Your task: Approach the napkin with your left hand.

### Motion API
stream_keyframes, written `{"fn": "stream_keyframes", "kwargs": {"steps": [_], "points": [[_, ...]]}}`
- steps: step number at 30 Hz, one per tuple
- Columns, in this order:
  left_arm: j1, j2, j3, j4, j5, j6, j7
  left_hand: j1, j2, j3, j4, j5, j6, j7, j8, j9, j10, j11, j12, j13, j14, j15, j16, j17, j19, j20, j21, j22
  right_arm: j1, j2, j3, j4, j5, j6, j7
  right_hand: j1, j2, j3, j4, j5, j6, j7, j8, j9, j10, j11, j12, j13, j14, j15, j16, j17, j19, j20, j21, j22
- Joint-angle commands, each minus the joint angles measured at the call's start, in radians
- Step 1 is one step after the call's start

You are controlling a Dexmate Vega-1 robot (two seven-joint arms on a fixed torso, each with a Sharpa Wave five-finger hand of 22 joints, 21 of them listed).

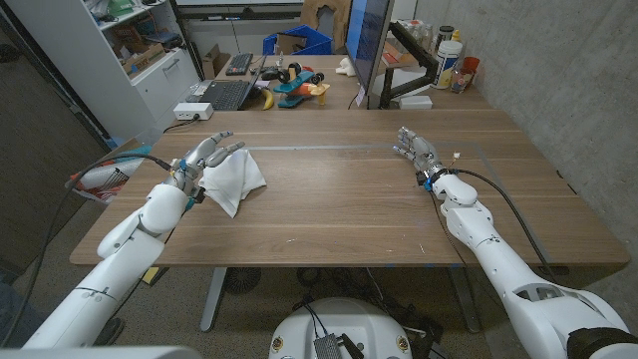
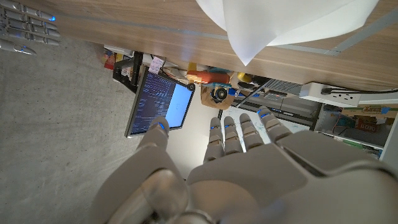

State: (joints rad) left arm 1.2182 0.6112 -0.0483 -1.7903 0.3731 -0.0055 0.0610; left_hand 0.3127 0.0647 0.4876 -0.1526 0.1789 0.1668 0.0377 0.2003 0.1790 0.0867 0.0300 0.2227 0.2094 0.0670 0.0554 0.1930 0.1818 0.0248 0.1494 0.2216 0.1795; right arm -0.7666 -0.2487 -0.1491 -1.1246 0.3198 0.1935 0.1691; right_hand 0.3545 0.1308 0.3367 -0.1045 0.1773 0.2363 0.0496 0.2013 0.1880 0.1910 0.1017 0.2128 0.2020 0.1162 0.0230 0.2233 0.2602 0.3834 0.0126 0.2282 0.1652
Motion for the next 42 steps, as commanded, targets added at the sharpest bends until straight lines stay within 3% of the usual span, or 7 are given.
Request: {"fn": "stream_keyframes", "kwargs": {"steps": [1,15,42], "points": [[0.004,0.016,0.017,-0.008,0.081,0.028,0.052,0.014,-0.002,0.004,-0.005,-0.001,0.012,-0.010,0.007,0.005,0.011,-0.002,0.008,0.000,0.018,0.000,0.007,0.000,0.007,0.021,0.000,0.003,-0.002,-0.002,0.000,0.001,-0.003,-0.002,-0.004,0.006,0.009,-0.003,-0.004,0.005,0.009,-0.004,-0.003,0.003,0.007,-0.006,-0.004,0.003,0.007,0.000,0.006,-0.001,0.005,0.000,-0.003,0.006],[0.003,0.037,0.028,-0.012,0.148,0.096,0.076,0.020,-0.004,0.003,-0.005,-0.002,0.020,-0.023,0.007,0.006,0.023,-0.008,0.012,0.001,0.025,0.000,0.007,0.001,0.013,0.028,0.000,0.005,0.001,-0.001,-0.001,0.003,-0.005,-0.006,-0.008,0.007,0.010,-0.004,-0.005,0.005,0.012,-0.007,-0.003,0.003,0.008,-0.003,-0.004,0.003,0.007,0.000,0.006,-0.002,0.006,0.000,-0.006,0.006],[-0.100,0.083,0.132,0.091,0.189,0.153,0.059,0.032,-0.004,0.003,-0.004,-0.002,0.036,-0.032,0.006,0.007,0.042,-0.029,0.018,0.003,0.025,-0.010,0.003,0.002,0.012,0.027,-0.004,0.007,-0.027,-0.008,0.001,-0.043,-0.008,-0.020,-0.043,0.009,0.013,-0.004,-0.006,0.006,0.015,-0.006,-0.002,0.003,0.010,-0.005,-0.004,0.003,0.007,-0.003,0.006,-0.003,0.011,-0.003,-0.011,0.006]]}}
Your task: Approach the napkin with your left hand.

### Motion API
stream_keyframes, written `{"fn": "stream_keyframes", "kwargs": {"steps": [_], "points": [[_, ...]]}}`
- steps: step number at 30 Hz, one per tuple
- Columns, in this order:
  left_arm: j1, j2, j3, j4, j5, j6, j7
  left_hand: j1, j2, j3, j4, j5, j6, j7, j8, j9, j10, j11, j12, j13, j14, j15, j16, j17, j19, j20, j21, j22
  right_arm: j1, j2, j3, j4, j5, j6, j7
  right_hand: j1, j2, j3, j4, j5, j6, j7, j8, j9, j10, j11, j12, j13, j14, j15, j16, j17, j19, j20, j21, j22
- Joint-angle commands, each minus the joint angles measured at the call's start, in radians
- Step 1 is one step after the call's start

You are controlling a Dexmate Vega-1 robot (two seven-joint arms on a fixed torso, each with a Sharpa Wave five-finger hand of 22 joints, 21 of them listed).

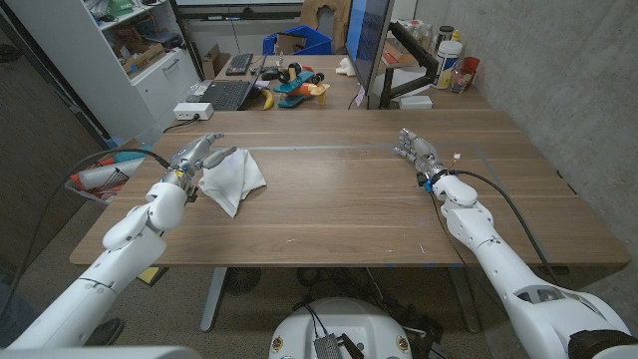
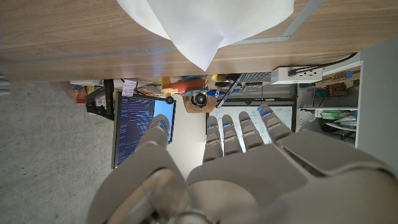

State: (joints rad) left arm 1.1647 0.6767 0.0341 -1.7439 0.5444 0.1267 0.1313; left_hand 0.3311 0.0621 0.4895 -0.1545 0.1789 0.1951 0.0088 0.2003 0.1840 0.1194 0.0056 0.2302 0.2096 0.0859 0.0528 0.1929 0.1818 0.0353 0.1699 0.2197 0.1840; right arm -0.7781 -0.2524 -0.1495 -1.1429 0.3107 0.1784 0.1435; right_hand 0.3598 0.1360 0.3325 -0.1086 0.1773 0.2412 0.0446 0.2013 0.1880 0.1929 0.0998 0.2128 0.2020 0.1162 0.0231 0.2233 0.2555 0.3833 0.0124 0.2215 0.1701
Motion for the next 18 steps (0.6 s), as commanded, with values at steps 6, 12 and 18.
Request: {"fn": "stream_keyframes", "kwargs": {"steps": [6,12,18], "points": [[-0.068,0.023,0.075,0.068,0.016,0.030,-0.020,0.015,-0.002,0.001,-0.002,-0.002,0.009,-0.004,0.006,0.003,0.011,-0.008,0.010,0.003,0.006,-0.008,0.003,0.002,0.002,0.008,-0.003,0.002,-0.019,-0.007,-0.002,-0.029,0.001,-0.006,-0.023,0.005,0.008,0.000,-0.003,0.006,0.010,-0.001,-0.002,0.003,0.009,-0.004,-0.004,0.003,0.008,-0.003,0.006,0.001,0.011,-0.003,-0.005,0.001],[-0.073,0.027,0.088,0.073,0.014,0.036,-0.017,0.017,-0.002,0.001,-0.001,-0.002,0.014,-0.006,0.006,0.003,0.011,-0.008,0.010,0.003,0.008,-0.009,0.003,0.002,0.001,0.008,-0.003,0.002,-0.022,-0.010,-0.004,-0.037,0.002,-0.008,-0.026,0.005,0.008,0.000,-0.003,0.006,0.011,0.000,-0.002,0.003,0.009,-0.003,-0.004,0.003,0.008,-0.003,0.006,0.001,0.011,-0.004,-0.006,0.001],[-0.071,0.030,0.092,0.080,0.005,0.034,-0.012,0.019,-0.002,0.001,-0.001,-0.002,0.020,-0.010,0.007,0.003,0.012,-0.010,0.010,0.004,0.009,-0.010,0.003,0.002,0.001,0.009,-0.004,0.003,-0.027,-0.013,-0.008,-0.053,0.003,-0.012,-0.030,0.005,0.008,-0.001,-0.003,0.006,0.012,0.000,-0.002,0.003,0.010,-0.003,-0.004,0.003,0.008,-0.003,0.006,0.001,0.012,-0.003,-0.007,0.001]]}}
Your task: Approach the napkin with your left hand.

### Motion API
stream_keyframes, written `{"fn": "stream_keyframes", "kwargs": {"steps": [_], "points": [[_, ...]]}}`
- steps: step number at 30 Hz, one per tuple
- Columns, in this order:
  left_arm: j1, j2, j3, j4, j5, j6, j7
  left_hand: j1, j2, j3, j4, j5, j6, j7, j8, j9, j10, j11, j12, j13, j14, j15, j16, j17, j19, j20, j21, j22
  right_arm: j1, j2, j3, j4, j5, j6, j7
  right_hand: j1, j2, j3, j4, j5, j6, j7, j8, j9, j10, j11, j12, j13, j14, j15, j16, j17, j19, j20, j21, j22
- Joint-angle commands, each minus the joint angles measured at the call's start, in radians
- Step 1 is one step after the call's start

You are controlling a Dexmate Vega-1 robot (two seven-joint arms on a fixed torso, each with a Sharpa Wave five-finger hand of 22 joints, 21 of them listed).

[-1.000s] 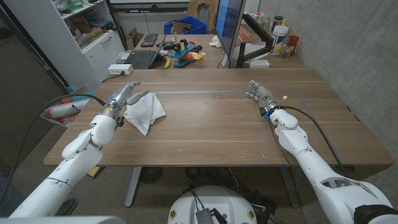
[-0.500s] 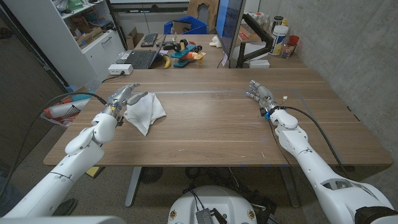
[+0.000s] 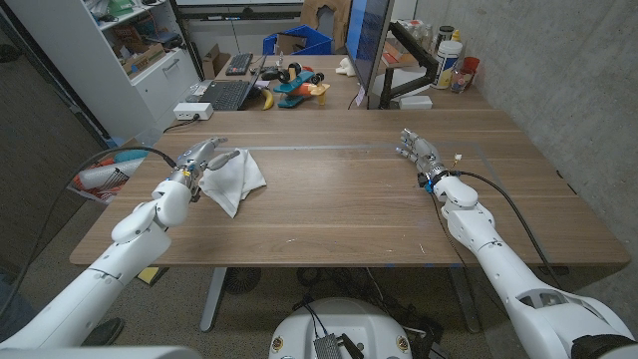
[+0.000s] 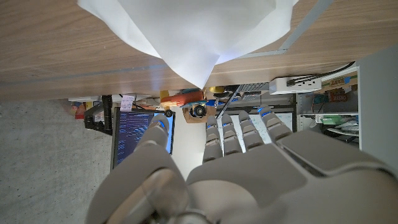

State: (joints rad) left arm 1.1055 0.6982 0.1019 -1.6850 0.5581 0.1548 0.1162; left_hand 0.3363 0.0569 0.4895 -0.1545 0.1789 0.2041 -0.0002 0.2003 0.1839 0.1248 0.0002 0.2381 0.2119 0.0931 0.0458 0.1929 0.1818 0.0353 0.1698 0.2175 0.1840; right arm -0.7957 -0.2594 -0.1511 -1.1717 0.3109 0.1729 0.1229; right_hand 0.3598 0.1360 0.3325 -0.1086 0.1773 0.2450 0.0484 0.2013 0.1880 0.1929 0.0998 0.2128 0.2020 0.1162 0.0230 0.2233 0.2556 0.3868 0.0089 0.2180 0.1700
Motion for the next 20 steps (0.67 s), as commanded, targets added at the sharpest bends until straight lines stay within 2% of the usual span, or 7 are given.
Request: {"fn": "stream_keyframes", "kwargs": {"steps": [1,9,20], "points": [[-0.012,0.008,0.024,0.024,-0.012,0.004,0.005,0.014,0.003,0.001,-0.001,-0.002,0.013,0.000,0.008,0.003,0.007,-0.003,0.002,0.002,0.002,-0.003,0.003,0.002,0.001,0.009,-0.002,0.003,-0.010,-0.007,-0.007,-0.028,0.002,-0.009,-0.011,0.005,0.008,-0.001,-0.003,0.005,0.009,-0.003,-0.002,0.003,0.009,-0.004,-0.004,0.003,0.008,-0.003,0.006,0.001,0.009,0.000,-0.004,0.001],[-0.030,0.005,0.039,0.051,-0.027,-0.009,0.005,0.015,0.002,0.000,0.000,-0.003,0.016,-0.001,0.007,0.003,0.009,-0.006,0.003,0.002,0.003,-0.003,0.003,0.002,0.000,0.011,-0.003,0.003,-0.011,-0.013,-0.017,-0.051,-0.002,-0.032,-0.020,0.004,0.008,-0.001,-0.003,0.005,0.010,-0.003,-0.002,0.003,0.009,-0.004,-0.004,0.003,0.008,-0.002,0.006,0.000,0.009,0.000,-0.005,0.001],[-0.047,0.005,0.061,0.068,-0.028,-0.015,0.008,0.017,0.002,-0.001,0.001,-0.003,0.017,-0.002,0.006,0.004,0.011,-0.005,0.003,0.003,0.003,-0.003,0.002,0.002,0.000,0.012,-0.003,0.003,-0.005,-0.017,-0.027,-0.045,-0.012,-0.024,-0.021,0.003,0.008,-0.003,-0.002,0.005,0.009,-0.003,-0.002,0.003,0.010,-0.003,-0.004,0.003,0.008,-0.001,0.007,0.000,0.009,0.001,-0.007,0.001]]}}
